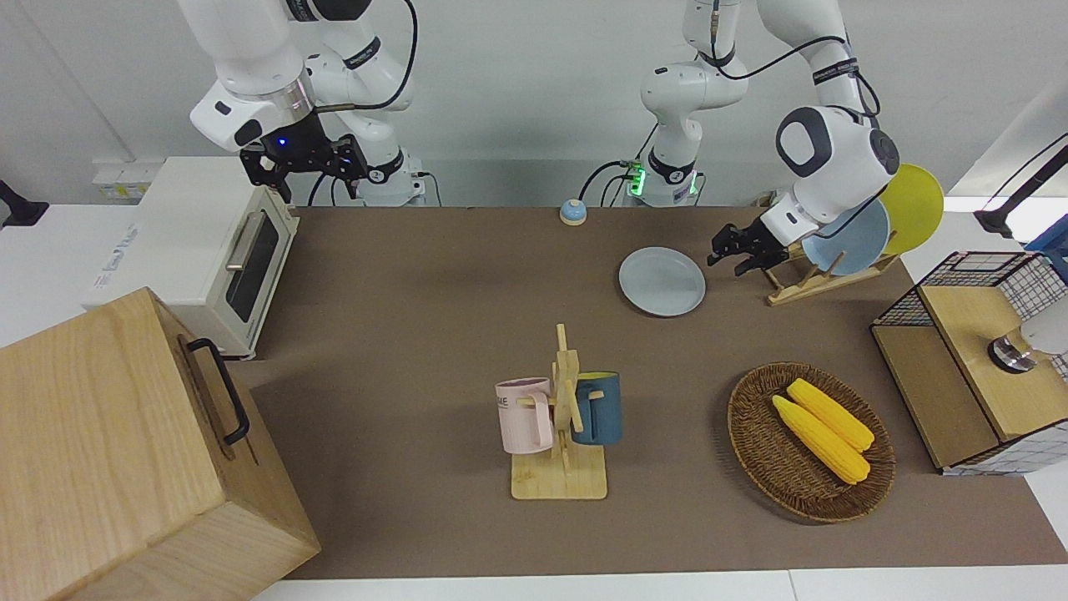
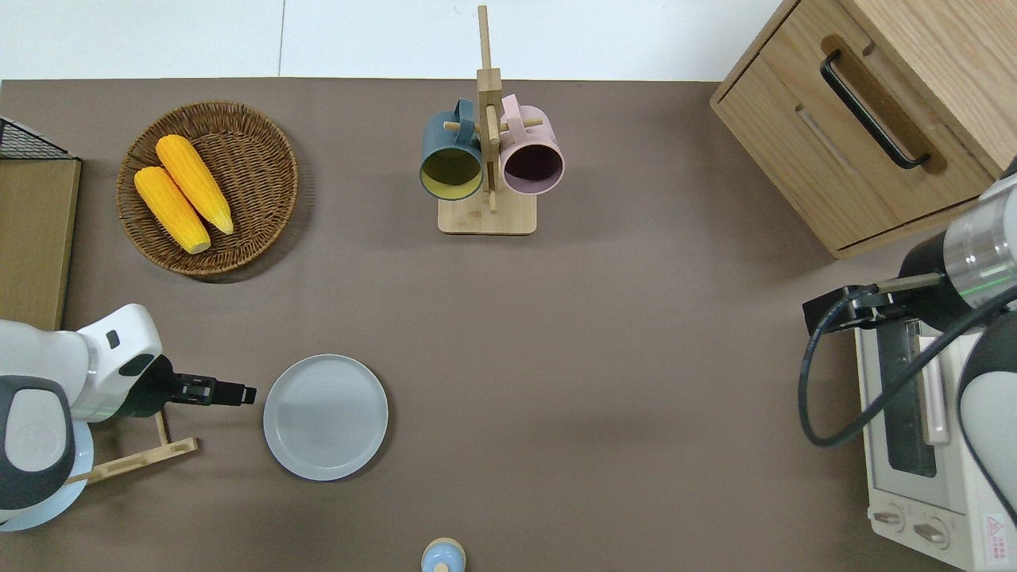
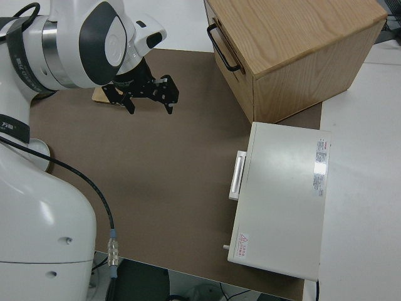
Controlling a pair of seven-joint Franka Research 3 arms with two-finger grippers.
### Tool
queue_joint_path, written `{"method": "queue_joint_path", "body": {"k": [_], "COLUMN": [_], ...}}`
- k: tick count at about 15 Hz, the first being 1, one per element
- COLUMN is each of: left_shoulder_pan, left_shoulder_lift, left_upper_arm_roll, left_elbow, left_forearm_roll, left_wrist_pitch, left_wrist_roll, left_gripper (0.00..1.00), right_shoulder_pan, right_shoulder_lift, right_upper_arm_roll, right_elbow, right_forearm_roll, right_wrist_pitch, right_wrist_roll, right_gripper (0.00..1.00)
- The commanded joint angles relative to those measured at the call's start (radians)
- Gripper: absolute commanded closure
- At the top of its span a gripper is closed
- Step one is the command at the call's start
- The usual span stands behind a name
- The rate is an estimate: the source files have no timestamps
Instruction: Pick gray plate from low plate rack and place it on table with left arm
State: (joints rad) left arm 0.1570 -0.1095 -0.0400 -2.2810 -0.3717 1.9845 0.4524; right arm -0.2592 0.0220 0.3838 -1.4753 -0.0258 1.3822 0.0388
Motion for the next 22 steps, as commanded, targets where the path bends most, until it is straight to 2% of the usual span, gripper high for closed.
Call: {"method": "queue_joint_path", "body": {"k": [1, 5, 8, 11, 13, 16, 20, 22], "left_shoulder_pan": [0.03, 0.015, 0.009, 0.007, 0.009, 0.009, 0.009, 0.009], "left_shoulder_lift": [-0.01, -0.004, -0.001, -0.001, -0.002, -0.002, -0.001, -0.001], "left_upper_arm_roll": [0.008, 0.003, -0.011, -0.018, -0.044, -0.06, -0.095, -0.112], "left_elbow": [0.124, 0.254, 0.346, 0.4, 0.44, 0.468, 0.489, 0.489], "left_forearm_roll": [0.114, 0.247, 0.31, 0.338, 0.362, 0.363, 0.364, 0.363], "left_wrist_pitch": [-0.019, -0.053, -0.113, -0.147, -0.154, -0.184, -0.211, -0.222], "left_wrist_roll": [-0.107, -0.268, -0.348, -0.348, -0.351, -0.371, -0.494, -0.503], "left_gripper": [0.17, 0.02, 0.02, 0.01, 0.01, 0.01, 0.01, 0.01], "right_shoulder_pan": [-0.023, -0.023, -0.023, -0.023, -0.023, -0.023, -0.023, -0.023], "right_shoulder_lift": [-0.002, -0.002, -0.002, -0.004, -0.002, -0.002, -0.002, -0.002], "right_upper_arm_roll": [0.021, 0.021, 0.021, 0.02, 0.021, 0.021, 0.021, 0.021], "right_elbow": [0.007, 0.006, 0.006, 0.007, 0.007, 0.007, 0.007, 0.007], "right_forearm_roll": [-0.006, -0.006, -0.006, -0.006, -0.006, -0.006, -0.006, -0.006], "right_wrist_pitch": [-0.011, -0.011, -0.011, -0.011, -0.011, -0.011, -0.011, -0.011], "right_wrist_roll": [0.012, 0.012, 0.012, 0.012, 0.012, 0.012, 0.012, 0.012], "right_gripper": [0.017, 0.017, 0.017, 0.017, 0.017, 0.017, 0.017, 0.017]}}
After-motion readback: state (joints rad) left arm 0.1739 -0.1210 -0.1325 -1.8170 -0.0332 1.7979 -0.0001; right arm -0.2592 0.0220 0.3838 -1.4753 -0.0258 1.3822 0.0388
